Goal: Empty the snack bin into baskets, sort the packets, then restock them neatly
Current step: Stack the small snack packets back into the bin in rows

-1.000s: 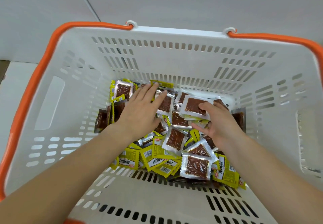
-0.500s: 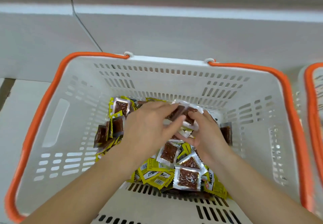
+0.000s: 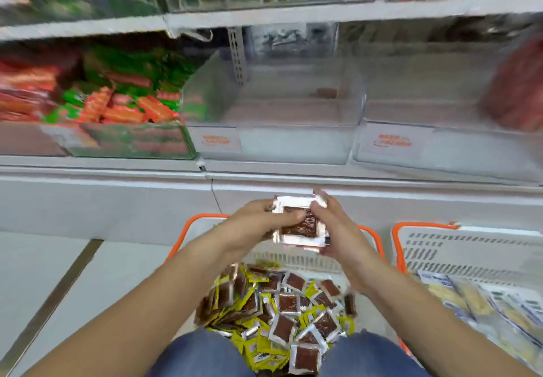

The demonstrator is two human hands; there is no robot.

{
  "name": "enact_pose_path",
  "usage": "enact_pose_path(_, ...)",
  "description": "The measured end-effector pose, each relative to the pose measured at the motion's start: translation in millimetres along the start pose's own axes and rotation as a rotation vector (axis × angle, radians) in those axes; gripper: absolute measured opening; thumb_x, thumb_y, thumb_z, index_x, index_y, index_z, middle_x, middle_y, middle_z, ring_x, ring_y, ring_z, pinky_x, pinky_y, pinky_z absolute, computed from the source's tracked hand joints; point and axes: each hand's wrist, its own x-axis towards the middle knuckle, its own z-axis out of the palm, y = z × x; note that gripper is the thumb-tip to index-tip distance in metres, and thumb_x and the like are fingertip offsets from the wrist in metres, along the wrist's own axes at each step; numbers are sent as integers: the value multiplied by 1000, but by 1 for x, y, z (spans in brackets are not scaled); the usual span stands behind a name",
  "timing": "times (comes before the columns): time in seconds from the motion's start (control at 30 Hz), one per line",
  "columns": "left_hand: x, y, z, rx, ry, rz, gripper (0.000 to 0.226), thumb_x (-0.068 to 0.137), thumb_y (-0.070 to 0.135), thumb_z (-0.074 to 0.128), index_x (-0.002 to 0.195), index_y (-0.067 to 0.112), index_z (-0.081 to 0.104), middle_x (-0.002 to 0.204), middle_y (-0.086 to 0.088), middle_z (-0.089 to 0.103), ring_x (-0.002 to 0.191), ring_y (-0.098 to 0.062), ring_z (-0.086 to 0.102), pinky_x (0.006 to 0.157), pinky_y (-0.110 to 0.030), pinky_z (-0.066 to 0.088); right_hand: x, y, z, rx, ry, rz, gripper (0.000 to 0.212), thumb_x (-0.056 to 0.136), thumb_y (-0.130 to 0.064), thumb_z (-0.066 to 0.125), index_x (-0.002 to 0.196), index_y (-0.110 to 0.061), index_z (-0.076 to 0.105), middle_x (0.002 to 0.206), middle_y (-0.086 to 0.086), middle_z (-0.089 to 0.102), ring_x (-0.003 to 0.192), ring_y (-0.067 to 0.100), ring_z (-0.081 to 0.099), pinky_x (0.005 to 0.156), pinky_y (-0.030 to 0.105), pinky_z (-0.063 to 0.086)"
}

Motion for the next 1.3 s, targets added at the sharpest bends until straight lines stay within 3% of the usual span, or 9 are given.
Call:
enact_pose_path(0.1,-27,20,17,-165,36,28,44,70,25,71,105,-2,68,108,-23,67,93,-27,61,87,-34,48,-24,-24,1,67,28,-31,13,98,-26,45,107,-26,54,95,-1,66,80,12,63,73,27,50)
enact_pose_path(0.23,-48,33,41,-335,59,3,13,84,16,65,94,8,67,86,-7,68,75,-17,60,76,-29,49,-53,-46,-3,264,-53,33,34,91,-23,40,100,-5,68,88,11,67,76,23,62,68,31,50)
enact_pose_path(0.5,-72,36,50,-478,-26,29,27,82,22,61,106,10,63,101,-10,66,95,-27,61,90,-40,50,-83,-58,-11,263,-217,-44,21,91,-5,46,103,-4,64,96,12,66,84,24,63,79,30,51)
enact_pose_path(0.6,-77,28,47,-480,-100,14,37,80,25,63,115,14,60,115,-13,62,105,-33,56,91,-51,51,-89,-58,-10,179,-225,-86,25,93,1,44,108,-5,62,96,11,67,82,21,64,74,28,52)
enact_pose_path(0.67,-78,21,46,-535,-105,24,43,80,21,63,121,11,58,117,-14,62,103,-31,63,85,-46,56,-92,-56,-9,103,-202,-93,24,94,-1,45,109,-6,63,93,8,68,81,18,63,75,28,52)
enact_pose_path(0.87,-77,2,48,-575,-101,64,46,75,6,64,120,-2,58,118,-20,64,105,-26,65,88,-32,55,-95,-50,-9,-250,-161,-98,35,87,-46,60,111,-21,67,103,-1,72,98,16,67,90,32,50)
enact_pose_path(1.07,-82,13,38,-544,-146,165,45,77,2,66,121,-3,58,125,-22,61,116,-30,59,97,-32,51,-91,-67,-5,-355,-175,-244,39,78,-19,77,114,-17,61,109,0,70,103,12,65,91,23,50)
enact_pose_path(1.17,-83,30,26,-471,-158,167,37,80,3,66,116,3,61,115,-17,67,106,-29,65,89,-33,55,-85,-87,-3,-494,-211,-303,41,75,-23,80,111,-17,61,105,-2,71,99,12,66,87,23,51)
enact_pose_path(1.3,-70,57,2,-305,-187,152,37,81,8,70,116,4,61,109,-12,69,103,-25,66,91,-33,53,-65,-127,0,-976,-204,-350,54,66,-41,84,110,-24,57,96,-11,65,90,10,63,77,23,49)
